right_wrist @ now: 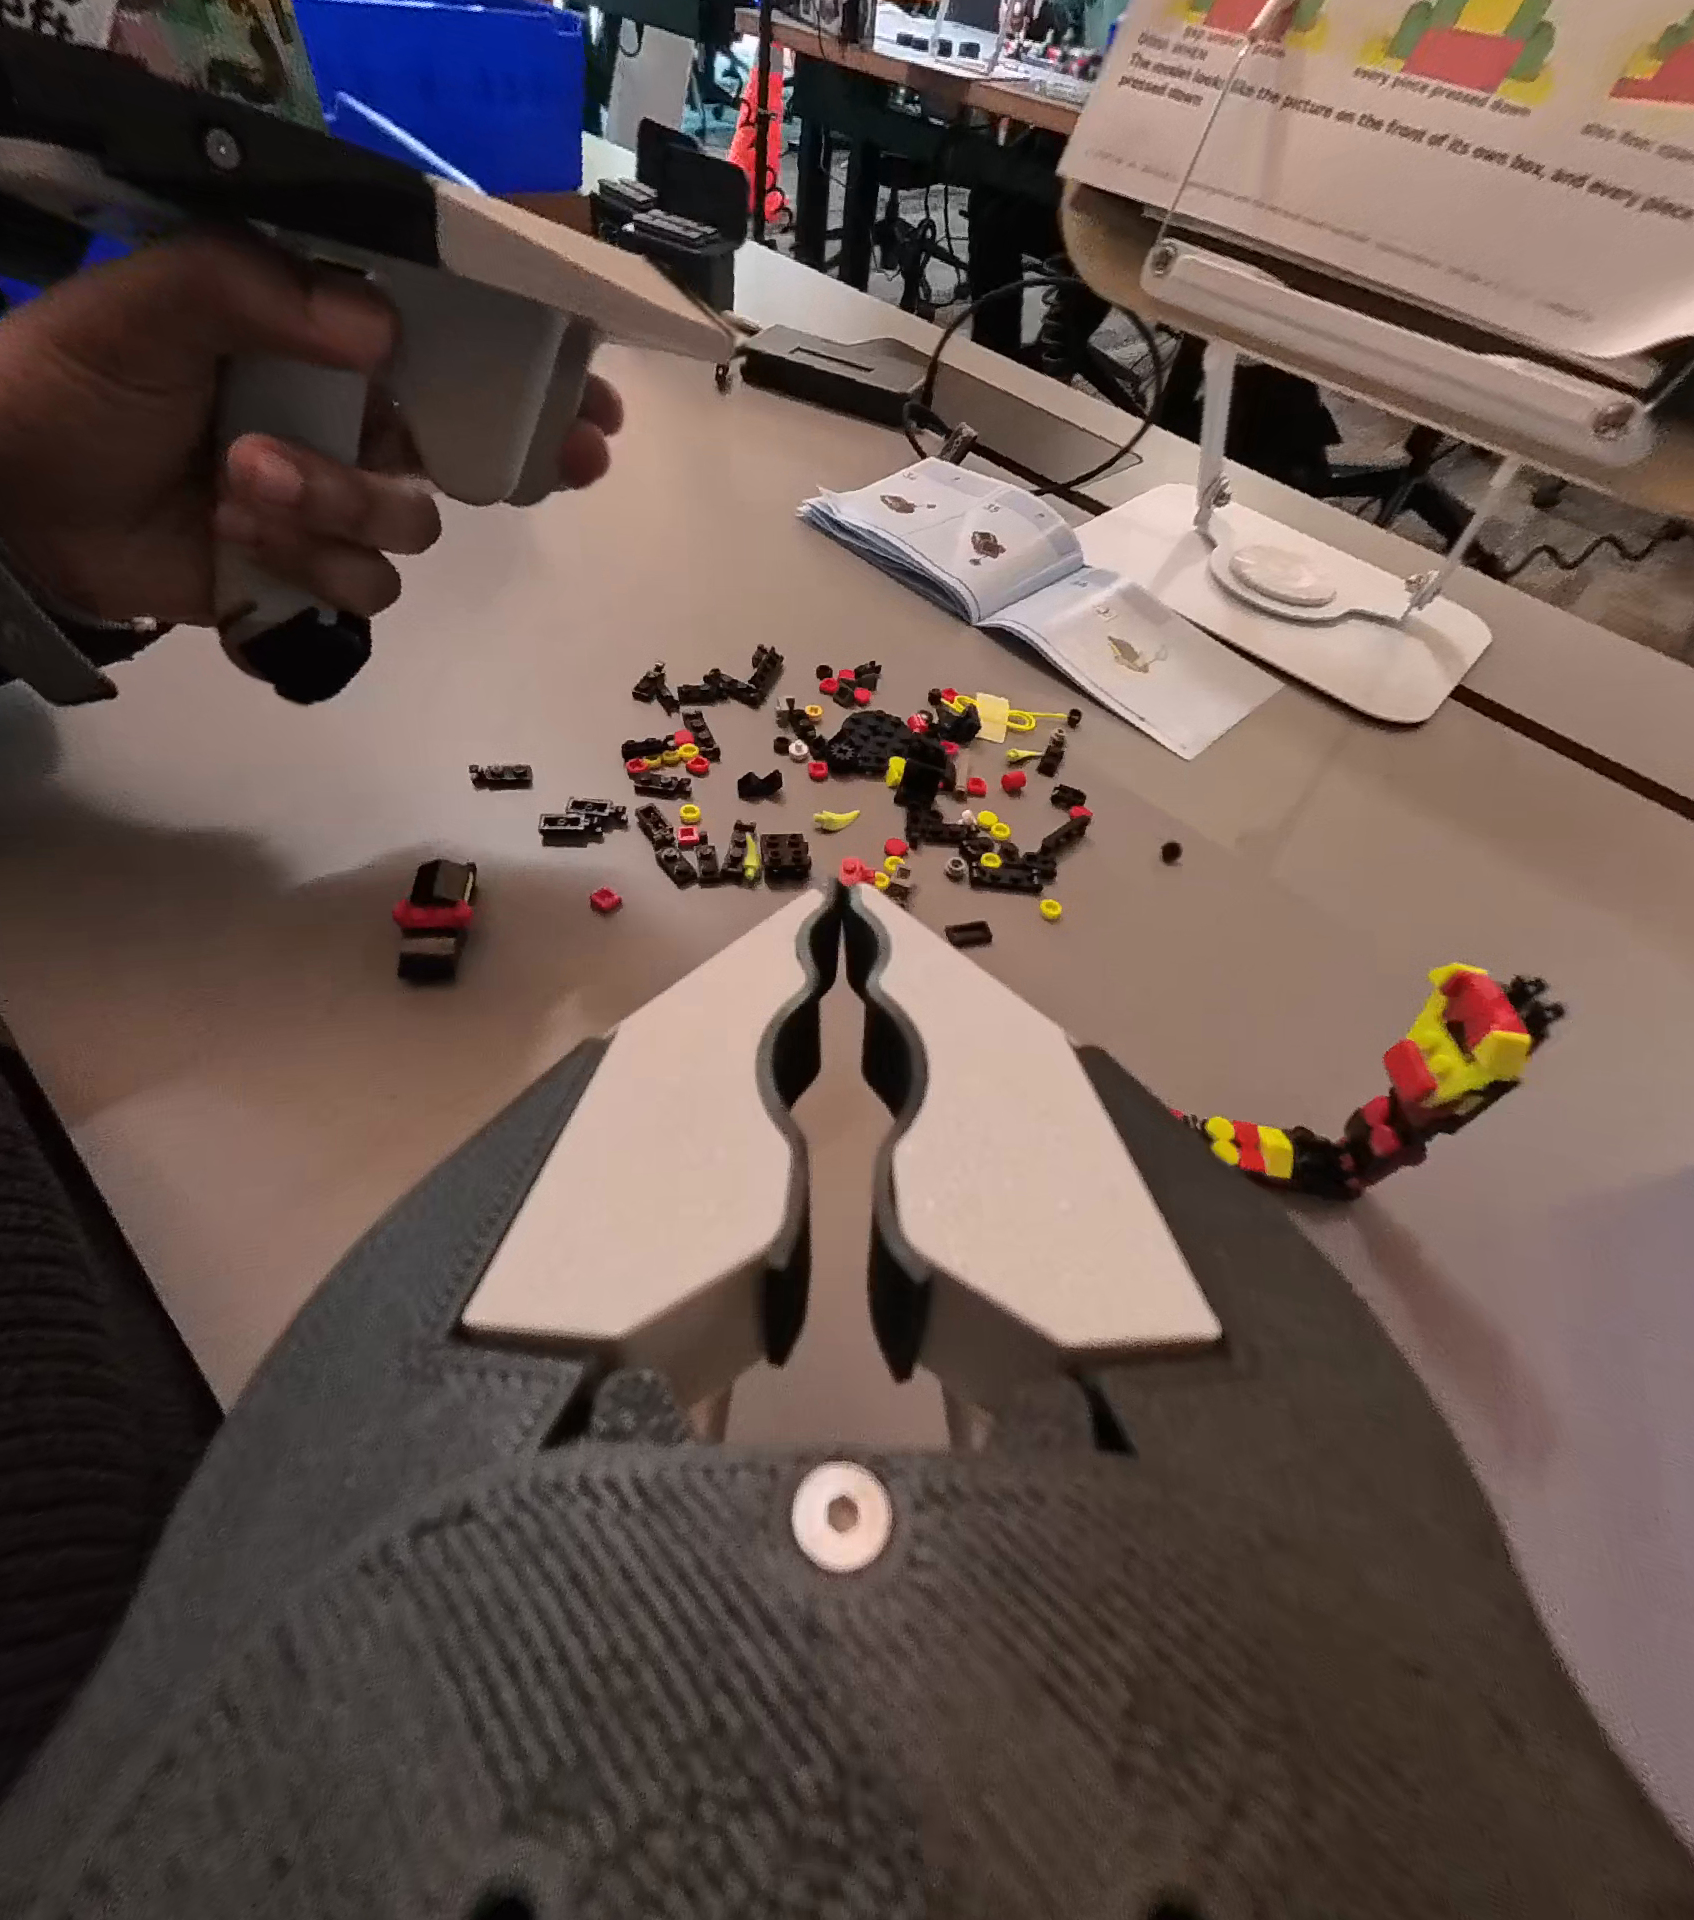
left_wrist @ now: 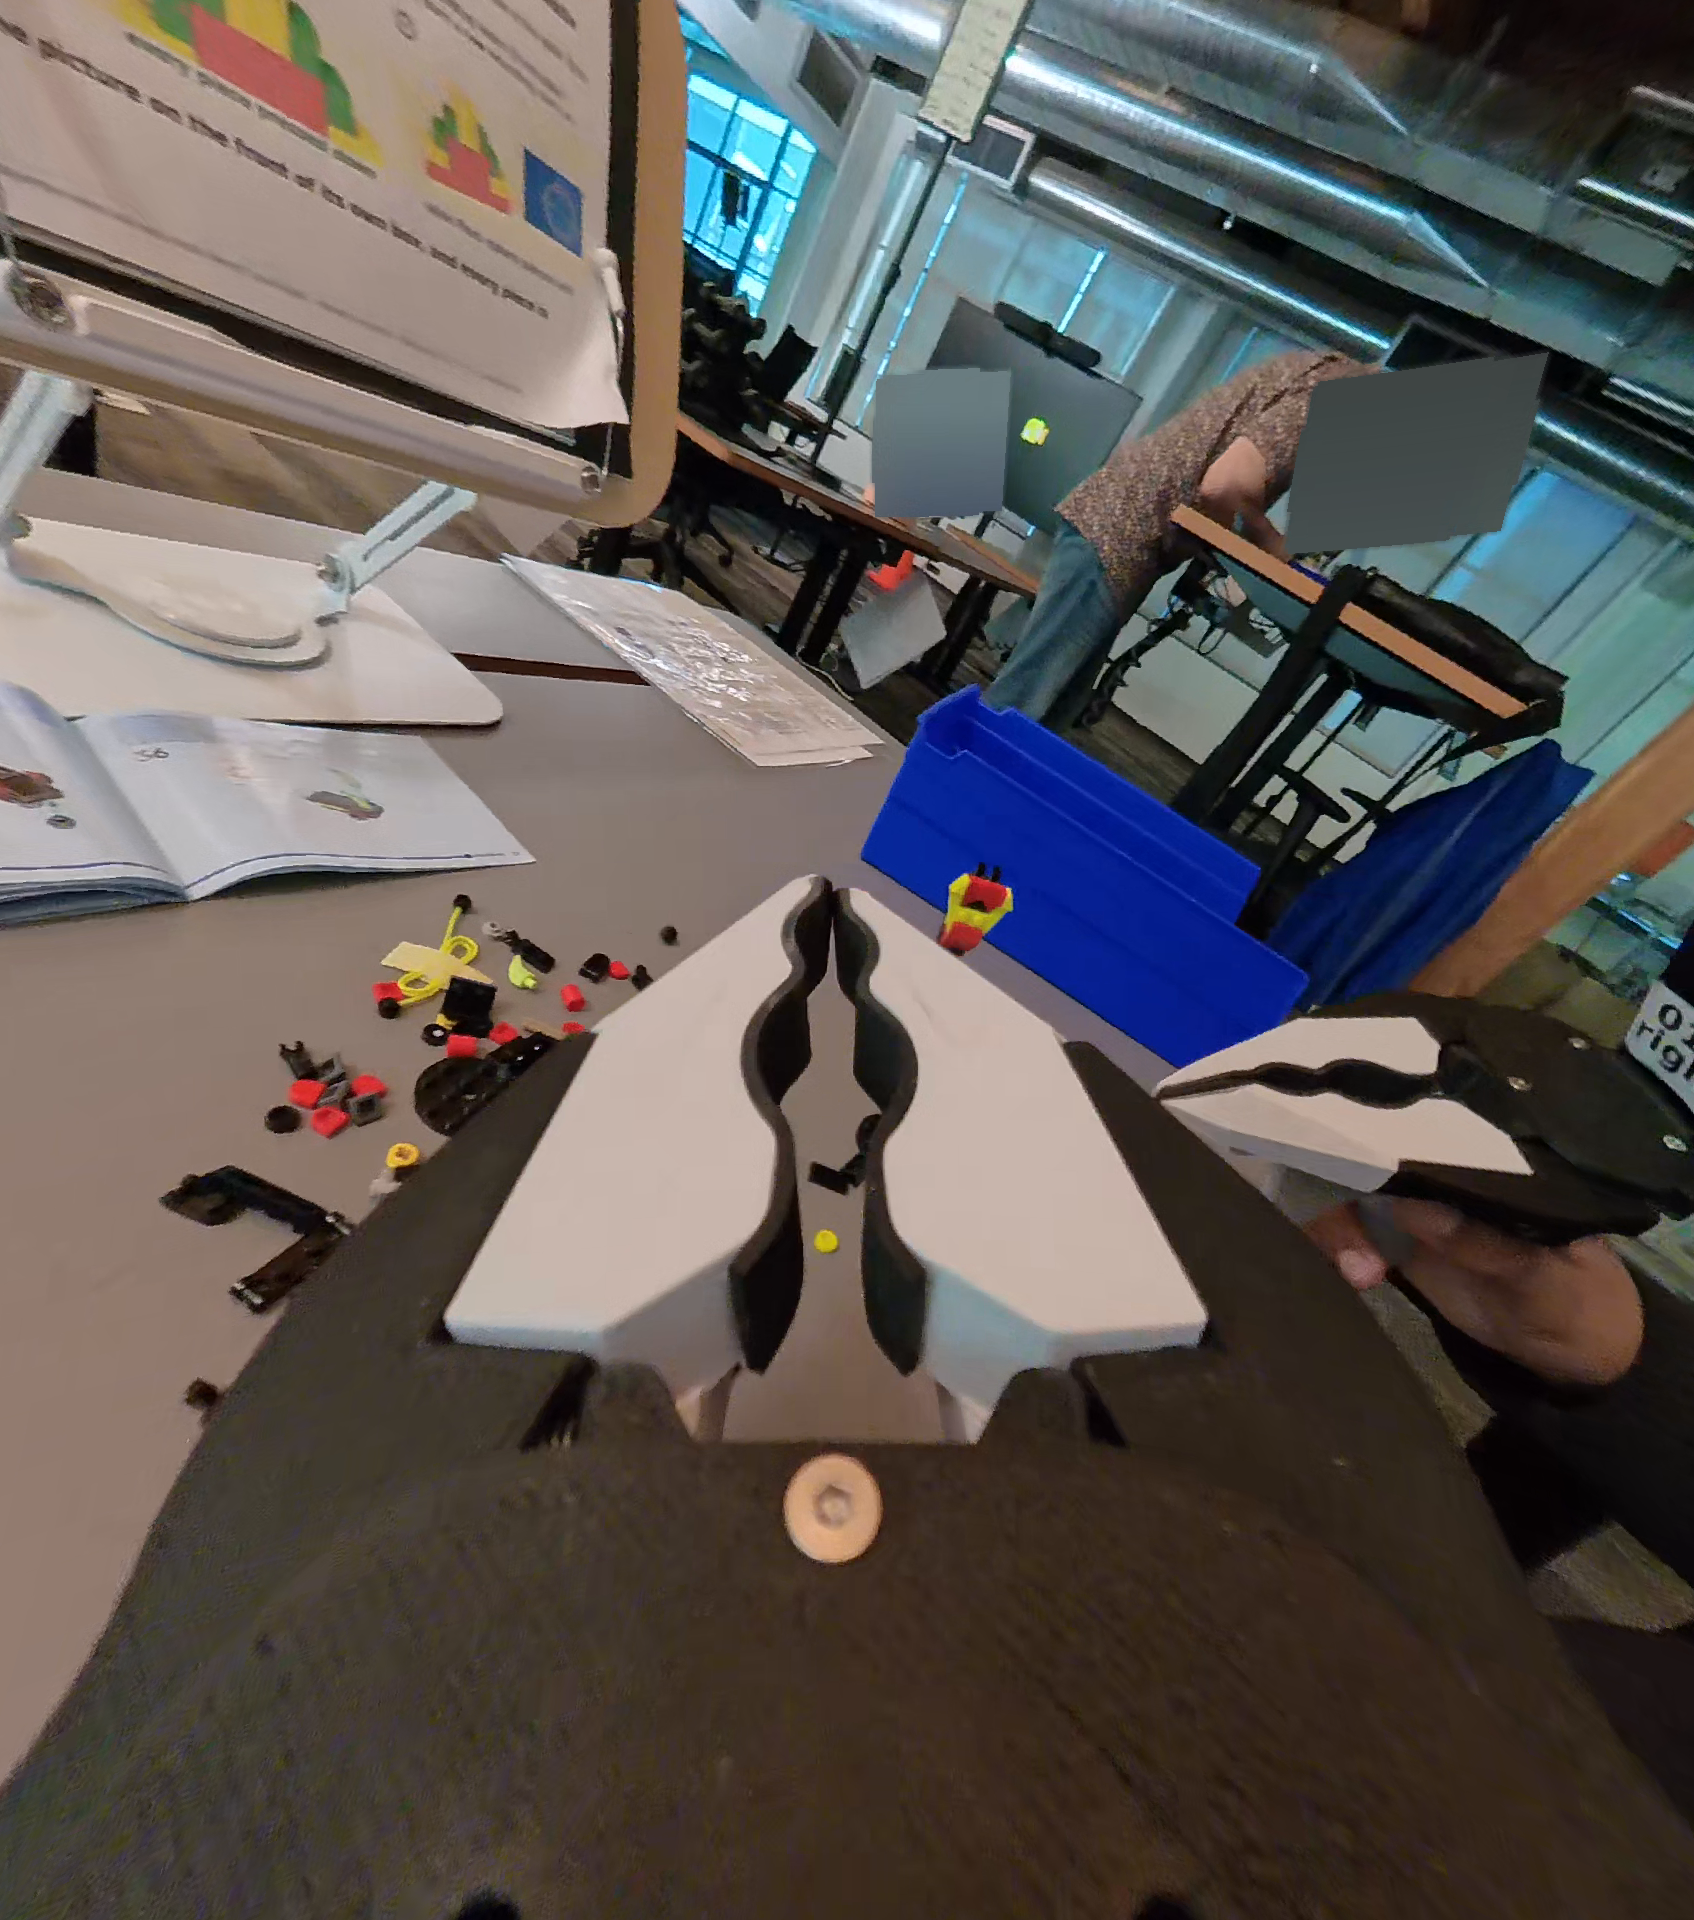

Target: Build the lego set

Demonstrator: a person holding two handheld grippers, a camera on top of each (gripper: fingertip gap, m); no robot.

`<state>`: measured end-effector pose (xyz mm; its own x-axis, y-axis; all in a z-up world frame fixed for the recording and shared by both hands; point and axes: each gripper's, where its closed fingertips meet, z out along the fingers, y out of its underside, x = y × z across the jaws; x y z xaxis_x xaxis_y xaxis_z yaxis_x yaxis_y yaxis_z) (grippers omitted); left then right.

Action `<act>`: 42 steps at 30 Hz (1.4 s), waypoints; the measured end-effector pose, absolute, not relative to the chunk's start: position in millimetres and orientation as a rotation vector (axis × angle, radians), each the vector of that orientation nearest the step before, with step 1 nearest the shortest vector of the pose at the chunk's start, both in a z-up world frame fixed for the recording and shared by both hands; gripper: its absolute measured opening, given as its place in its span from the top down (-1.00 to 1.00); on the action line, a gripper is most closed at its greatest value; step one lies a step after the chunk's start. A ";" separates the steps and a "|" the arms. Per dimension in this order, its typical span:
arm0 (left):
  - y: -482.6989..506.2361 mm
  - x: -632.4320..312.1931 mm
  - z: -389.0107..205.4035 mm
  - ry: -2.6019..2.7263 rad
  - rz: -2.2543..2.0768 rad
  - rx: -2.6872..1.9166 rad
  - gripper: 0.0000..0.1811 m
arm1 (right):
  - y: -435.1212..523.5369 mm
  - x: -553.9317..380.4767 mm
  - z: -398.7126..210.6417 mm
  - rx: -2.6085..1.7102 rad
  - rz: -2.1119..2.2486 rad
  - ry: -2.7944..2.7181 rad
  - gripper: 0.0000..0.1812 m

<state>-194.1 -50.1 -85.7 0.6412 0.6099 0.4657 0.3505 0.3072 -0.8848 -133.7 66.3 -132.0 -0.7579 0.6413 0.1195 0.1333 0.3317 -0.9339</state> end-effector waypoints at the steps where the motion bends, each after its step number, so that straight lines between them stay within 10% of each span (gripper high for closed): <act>1: -51.9 -195.2 -86.3 -0.927 0.219 -1.300 1.00 | 68.1 -135.1 -132.2 -0.699 1.441 -2.128 1.00; 18: -27.4 -166.9 -134.5 -0.797 0.210 -1.762 0.89 | -8.9 -95.9 -199.1 -0.366 1.223 -2.518 0.79; 30: -48.8 -134.8 -191.8 -0.729 0.261 -2.176 0.72 | 60.5 -241.5 -114.7 -0.826 1.059 -2.234 0.68; 32: -50.8 -132.5 -188.6 -0.753 0.213 -2.168 0.73 | 66.1 -262.3 -135.6 -0.828 0.773 -2.413 0.93; 42: -70.9 -136.9 -164.2 -0.884 0.091 -1.925 0.76 | 64.4 -327.4 -207.8 -0.354 0.072 -2.941 0.81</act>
